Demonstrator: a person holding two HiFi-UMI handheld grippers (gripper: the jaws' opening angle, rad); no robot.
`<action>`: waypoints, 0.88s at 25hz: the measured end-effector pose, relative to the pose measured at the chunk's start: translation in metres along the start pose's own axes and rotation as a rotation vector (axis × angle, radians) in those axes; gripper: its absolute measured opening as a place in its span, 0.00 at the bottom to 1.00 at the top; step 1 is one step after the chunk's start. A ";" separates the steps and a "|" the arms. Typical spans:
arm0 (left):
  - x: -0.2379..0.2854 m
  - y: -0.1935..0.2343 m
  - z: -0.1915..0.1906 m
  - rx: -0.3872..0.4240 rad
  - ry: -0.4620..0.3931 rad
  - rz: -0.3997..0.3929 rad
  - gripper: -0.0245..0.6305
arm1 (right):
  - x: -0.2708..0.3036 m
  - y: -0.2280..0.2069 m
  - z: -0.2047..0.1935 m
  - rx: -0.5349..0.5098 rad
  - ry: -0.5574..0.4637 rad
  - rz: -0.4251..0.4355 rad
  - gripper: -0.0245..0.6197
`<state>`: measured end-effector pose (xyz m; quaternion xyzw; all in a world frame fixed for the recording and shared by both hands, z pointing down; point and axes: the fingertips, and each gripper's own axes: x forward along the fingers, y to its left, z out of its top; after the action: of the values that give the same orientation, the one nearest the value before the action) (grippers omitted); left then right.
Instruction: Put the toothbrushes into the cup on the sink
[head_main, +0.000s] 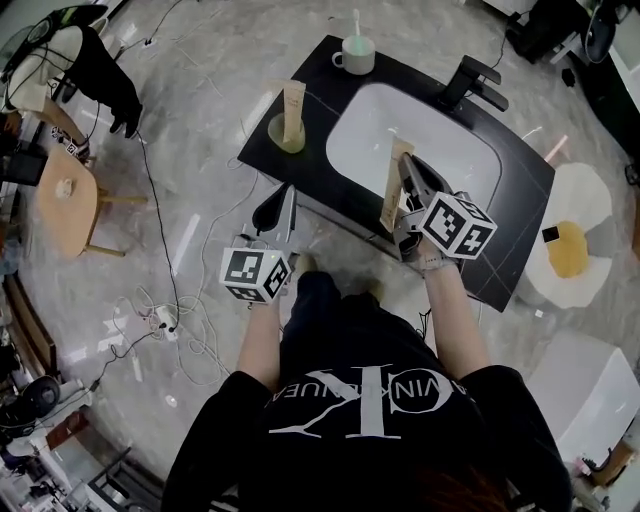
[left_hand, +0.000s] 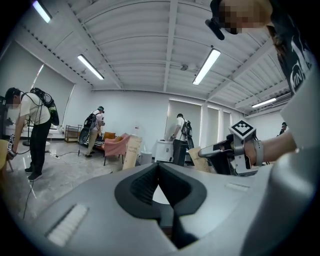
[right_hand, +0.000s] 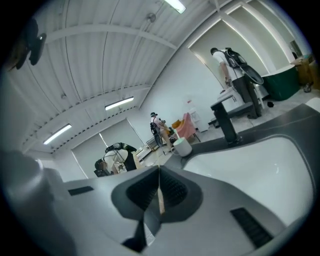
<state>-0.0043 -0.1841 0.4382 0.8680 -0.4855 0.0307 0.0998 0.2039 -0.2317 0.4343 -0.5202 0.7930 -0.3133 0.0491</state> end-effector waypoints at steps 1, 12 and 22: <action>-0.002 0.010 0.002 -0.002 -0.002 0.008 0.06 | 0.009 0.010 0.002 -0.006 0.000 0.012 0.06; -0.017 0.052 0.016 0.005 -0.041 0.044 0.06 | 0.042 0.074 0.031 -0.089 -0.103 0.124 0.06; -0.018 0.098 0.026 0.004 -0.050 0.046 0.06 | 0.083 0.127 0.058 -0.126 -0.226 0.199 0.06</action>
<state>-0.0982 -0.2239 0.4236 0.8571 -0.5078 0.0121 0.0853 0.0888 -0.2955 0.3393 -0.4732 0.8481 -0.1960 0.1357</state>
